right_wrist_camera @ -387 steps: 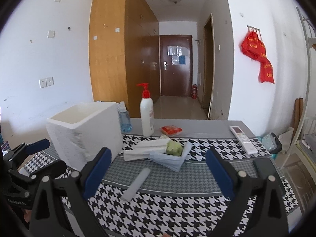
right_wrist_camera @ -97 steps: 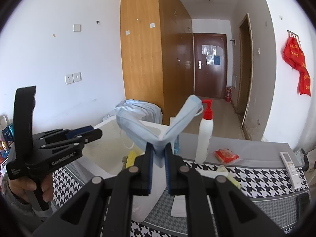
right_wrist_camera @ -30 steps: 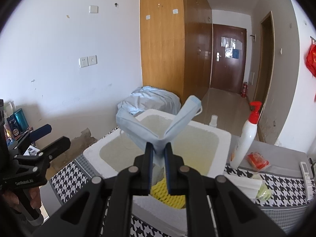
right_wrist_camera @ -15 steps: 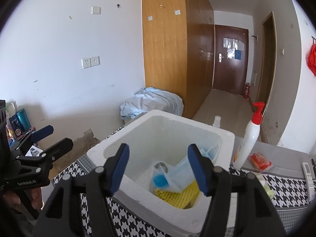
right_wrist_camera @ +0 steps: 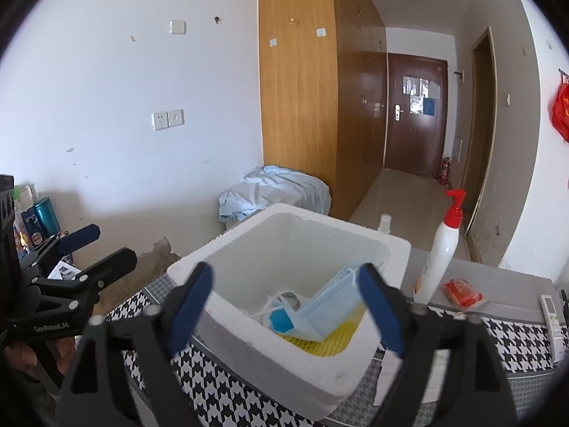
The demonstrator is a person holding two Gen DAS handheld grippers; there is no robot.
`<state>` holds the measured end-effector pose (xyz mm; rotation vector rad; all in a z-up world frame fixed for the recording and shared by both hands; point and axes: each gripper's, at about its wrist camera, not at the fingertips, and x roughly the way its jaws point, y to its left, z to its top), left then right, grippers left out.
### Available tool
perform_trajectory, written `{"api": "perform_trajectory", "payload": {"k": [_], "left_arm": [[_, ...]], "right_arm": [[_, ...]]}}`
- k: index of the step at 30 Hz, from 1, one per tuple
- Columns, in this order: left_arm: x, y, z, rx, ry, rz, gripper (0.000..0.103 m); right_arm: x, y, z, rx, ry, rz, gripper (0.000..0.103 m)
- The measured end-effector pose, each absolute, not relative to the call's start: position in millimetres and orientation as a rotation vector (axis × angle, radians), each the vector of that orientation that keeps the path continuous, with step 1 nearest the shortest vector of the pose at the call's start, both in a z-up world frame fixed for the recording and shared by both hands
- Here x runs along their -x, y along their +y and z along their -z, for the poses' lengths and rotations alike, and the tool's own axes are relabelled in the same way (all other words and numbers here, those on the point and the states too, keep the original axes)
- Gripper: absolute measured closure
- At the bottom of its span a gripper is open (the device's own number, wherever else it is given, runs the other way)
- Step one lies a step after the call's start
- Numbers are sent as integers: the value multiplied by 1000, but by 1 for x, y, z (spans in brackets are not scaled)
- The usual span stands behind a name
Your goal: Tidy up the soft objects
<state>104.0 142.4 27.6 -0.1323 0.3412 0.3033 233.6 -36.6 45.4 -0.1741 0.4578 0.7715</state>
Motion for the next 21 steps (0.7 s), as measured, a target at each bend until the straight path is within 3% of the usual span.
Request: {"api": "perform_trajectory", "payload": {"k": [21], "left_arm": [[-93,102,-45,94,312,-267,1]], "right_arm": [[-218,-74,-58,150,398,-730,5]]}}
